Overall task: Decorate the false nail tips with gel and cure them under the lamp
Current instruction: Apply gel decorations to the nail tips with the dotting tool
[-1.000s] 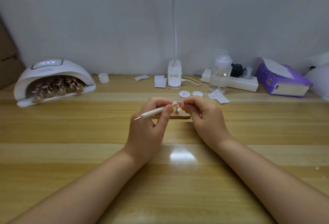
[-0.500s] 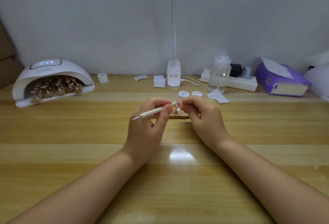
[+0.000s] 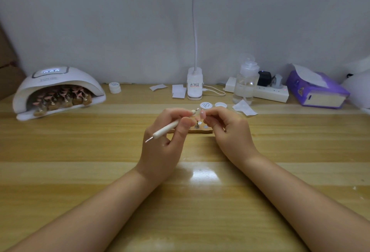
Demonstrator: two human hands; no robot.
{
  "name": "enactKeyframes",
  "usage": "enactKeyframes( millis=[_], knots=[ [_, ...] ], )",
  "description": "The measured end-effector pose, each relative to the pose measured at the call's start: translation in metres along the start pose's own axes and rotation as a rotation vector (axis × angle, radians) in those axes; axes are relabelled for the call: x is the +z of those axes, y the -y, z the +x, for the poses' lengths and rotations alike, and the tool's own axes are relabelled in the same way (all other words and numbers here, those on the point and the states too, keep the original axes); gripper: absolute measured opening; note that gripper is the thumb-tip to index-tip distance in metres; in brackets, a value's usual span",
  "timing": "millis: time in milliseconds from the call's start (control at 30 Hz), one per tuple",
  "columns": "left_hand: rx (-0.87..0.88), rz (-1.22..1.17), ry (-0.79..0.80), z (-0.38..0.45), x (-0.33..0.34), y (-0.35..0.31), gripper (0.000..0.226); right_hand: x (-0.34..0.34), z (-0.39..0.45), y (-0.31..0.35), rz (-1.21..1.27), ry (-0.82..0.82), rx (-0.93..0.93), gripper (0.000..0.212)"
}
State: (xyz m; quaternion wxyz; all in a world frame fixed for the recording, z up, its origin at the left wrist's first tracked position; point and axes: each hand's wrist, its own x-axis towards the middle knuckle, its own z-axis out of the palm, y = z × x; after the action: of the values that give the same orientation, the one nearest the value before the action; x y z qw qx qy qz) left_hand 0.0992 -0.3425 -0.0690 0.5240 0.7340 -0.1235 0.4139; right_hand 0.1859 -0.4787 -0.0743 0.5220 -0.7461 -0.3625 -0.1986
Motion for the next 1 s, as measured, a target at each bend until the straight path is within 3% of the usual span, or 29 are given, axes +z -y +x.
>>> enactKeyframes(
  millis=[233, 533, 1000],
  knots=[
    [0.064, 0.14, 0.02, 0.0009, -0.0017, -0.0017, 0.009, 0.0, 0.0, 0.0001, -0.002, -0.006, 0.001, 0.013],
    [0.122, 0.123, -0.007, 0.0003, -0.0009, -0.0024, 0.014, 0.0013, -0.0007, 0.0015, 0.011, -0.02, 0.022, 0.011],
    [0.035, 0.112, 0.021, 0.0008, 0.0008, -0.0028, 0.007, 0.0, 0.0009, 0.0005, -0.013, -0.01, -0.031, 0.015]
  ],
)
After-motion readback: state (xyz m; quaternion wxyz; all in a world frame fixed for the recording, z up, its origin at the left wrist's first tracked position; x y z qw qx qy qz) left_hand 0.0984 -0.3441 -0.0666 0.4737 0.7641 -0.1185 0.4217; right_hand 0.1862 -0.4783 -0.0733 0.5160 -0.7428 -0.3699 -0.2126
